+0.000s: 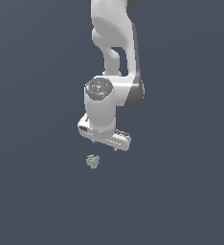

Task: Pick up the object and move it to a goal position.

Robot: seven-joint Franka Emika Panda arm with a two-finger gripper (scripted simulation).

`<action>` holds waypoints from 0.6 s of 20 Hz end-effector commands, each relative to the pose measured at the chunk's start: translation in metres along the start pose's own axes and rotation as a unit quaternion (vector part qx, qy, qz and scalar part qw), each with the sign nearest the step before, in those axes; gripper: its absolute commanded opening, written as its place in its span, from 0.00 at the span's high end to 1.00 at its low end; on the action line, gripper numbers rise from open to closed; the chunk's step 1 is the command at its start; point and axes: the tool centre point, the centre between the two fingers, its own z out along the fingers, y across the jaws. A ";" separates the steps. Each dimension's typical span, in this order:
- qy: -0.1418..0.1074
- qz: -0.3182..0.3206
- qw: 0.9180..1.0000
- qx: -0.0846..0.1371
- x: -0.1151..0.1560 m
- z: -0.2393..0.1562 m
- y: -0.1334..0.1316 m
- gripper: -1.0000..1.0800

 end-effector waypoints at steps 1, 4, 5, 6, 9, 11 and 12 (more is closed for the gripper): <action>-0.001 0.042 0.999 -0.002 0.011 0.013 0.011 0.04; -0.002 0.084 0.996 -0.004 0.022 0.027 0.021 0.04; -0.003 0.096 0.995 -0.005 0.025 0.030 0.024 0.04; -0.003 0.107 0.994 -0.005 0.027 0.034 0.027 0.04; -0.003 0.134 0.991 -0.007 0.034 0.043 0.035 0.04; -0.003 0.147 0.989 -0.008 0.037 0.047 0.038 0.04; -0.003 0.152 0.988 -0.008 0.038 0.049 0.040 0.04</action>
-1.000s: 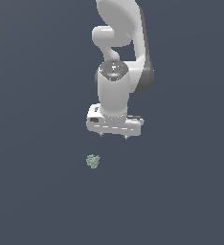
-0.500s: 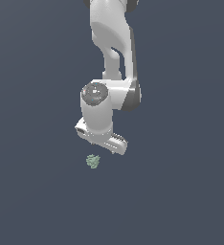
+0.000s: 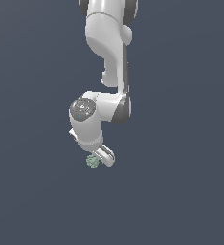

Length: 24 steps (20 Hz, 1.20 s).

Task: Pick up the object and move it to a goal position.

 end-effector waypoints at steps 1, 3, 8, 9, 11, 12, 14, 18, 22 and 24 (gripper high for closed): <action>0.000 0.014 1.000 -0.001 0.004 0.004 0.002 0.04; 0.000 0.020 1.000 -0.001 0.006 0.006 0.003 0.04; 0.000 0.019 1.000 -0.001 0.006 0.008 0.004 0.04; 0.000 0.019 1.000 -0.001 0.006 0.010 0.004 0.04; 0.000 0.019 1.000 -0.001 0.005 0.016 0.004 0.04; 0.000 0.020 1.000 -0.001 0.006 0.020 0.004 0.04; 0.000 0.021 1.000 -0.001 0.005 0.031 0.004 0.04; 0.000 0.022 1.000 -0.001 0.005 0.051 0.005 0.04; 0.000 0.022 1.000 -0.001 0.006 0.058 0.004 0.04; 0.000 0.022 1.000 -0.001 0.007 0.057 0.004 0.04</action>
